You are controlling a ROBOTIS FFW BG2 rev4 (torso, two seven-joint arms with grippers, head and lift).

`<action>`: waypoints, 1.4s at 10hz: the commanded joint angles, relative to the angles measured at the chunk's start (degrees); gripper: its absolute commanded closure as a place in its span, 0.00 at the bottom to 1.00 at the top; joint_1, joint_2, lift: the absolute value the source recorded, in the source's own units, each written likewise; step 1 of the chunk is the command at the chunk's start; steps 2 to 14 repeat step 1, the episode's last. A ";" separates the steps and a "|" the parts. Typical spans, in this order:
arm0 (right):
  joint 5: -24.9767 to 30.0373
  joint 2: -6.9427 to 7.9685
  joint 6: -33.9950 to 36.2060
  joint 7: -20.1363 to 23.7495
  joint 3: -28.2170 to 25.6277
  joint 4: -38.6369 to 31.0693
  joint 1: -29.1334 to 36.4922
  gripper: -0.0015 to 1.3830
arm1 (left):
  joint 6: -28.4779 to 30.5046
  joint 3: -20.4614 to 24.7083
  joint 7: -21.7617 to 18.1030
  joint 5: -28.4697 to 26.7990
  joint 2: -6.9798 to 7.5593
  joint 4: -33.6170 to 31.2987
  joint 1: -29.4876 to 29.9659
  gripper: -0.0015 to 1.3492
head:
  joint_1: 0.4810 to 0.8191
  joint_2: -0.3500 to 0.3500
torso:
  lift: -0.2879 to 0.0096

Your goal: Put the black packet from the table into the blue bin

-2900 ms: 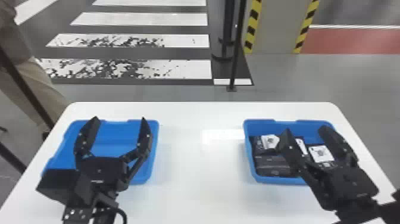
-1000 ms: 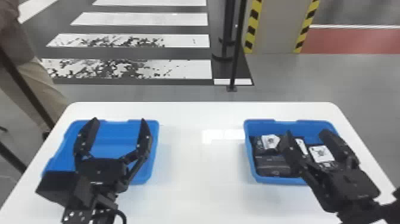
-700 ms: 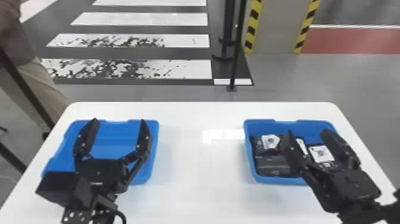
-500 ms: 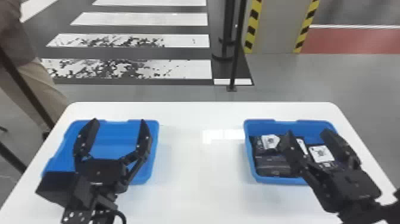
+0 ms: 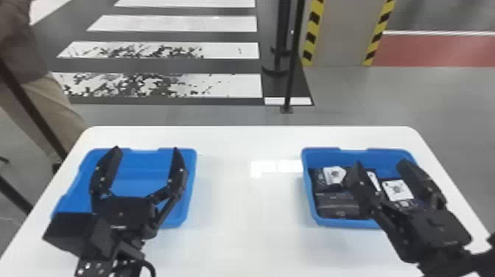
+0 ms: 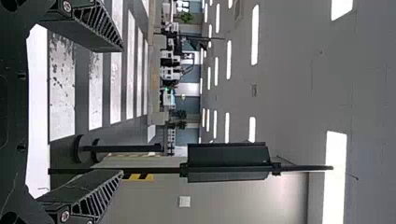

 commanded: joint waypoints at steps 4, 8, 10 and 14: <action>-0.03 0.00 -0.08 0.00 0.00 0.00 -0.01 0.17 | 0.04 -0.06 0.00 0.01 0.00 0.00 -0.03 0.07 | 0.63 0.51 | 0.60; -0.03 0.00 -0.08 0.00 0.00 0.00 -0.01 0.17 | 0.04 -0.06 0.00 0.01 0.00 0.00 -0.03 0.07 | 0.63 0.51 | 0.60; -0.03 0.00 -0.08 0.00 0.00 0.00 -0.01 0.17 | 0.04 -0.06 0.00 0.01 0.00 0.00 -0.03 0.07 | 0.63 0.51 | 0.60; -0.03 0.00 -0.08 0.00 0.00 0.00 -0.01 0.17 | 0.04 -0.06 0.00 0.01 0.00 0.00 -0.03 0.07 | 0.63 0.51 | 0.60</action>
